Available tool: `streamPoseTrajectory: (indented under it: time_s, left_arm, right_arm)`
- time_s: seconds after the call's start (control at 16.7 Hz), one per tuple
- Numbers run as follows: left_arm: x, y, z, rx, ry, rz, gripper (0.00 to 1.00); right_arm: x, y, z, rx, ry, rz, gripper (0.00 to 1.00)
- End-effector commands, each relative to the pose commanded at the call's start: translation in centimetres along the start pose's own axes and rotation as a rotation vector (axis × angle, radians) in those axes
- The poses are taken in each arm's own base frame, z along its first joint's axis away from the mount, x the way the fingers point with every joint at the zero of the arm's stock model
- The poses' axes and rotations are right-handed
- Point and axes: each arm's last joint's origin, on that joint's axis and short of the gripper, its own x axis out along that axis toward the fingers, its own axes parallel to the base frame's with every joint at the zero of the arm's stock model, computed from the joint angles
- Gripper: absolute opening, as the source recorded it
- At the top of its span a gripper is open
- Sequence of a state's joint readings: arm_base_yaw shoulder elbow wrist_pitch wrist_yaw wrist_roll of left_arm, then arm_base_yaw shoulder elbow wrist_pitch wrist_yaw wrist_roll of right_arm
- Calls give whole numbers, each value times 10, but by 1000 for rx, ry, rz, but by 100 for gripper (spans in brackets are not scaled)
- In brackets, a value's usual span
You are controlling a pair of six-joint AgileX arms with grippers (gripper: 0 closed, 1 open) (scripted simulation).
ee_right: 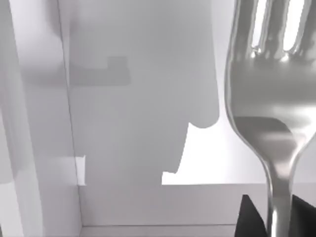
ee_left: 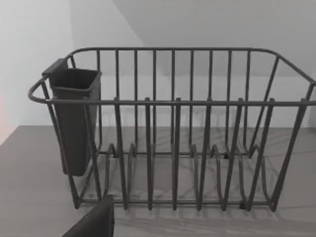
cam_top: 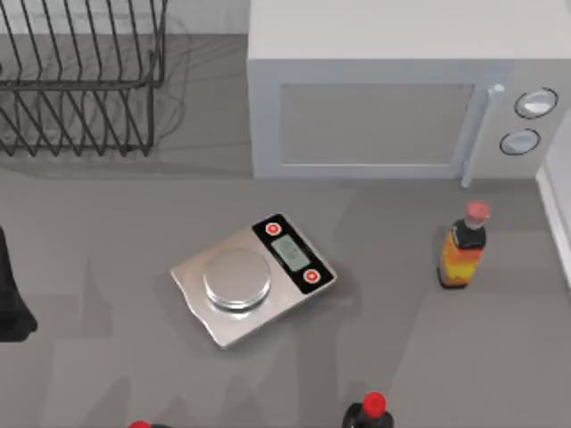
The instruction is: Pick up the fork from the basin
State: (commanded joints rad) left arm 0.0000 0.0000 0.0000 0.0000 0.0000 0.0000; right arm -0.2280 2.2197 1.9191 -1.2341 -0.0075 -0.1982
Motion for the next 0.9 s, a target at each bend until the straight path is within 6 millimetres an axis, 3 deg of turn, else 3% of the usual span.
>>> streamPoseTrajectory:
  time_s: [0.24, 0.54, 0.72, 0.9]
  left_arm:
    - [0, 0, 0, 0, 0, 0, 100]
    - [0, 0, 0, 0, 0, 0, 100]
    - [0, 0, 0, 0, 0, 0, 100]
    - [0, 0, 0, 0, 0, 0, 100]
  right_arm:
    - [-40, 76, -38, 12, -1, 0, 0]
    - [-77, 168, -131, -1, 9, 3, 0]
    - [-81, 193, -181, -10, 29, -1, 0]
    - [-81, 199, -199, -9, 37, -3, 0]
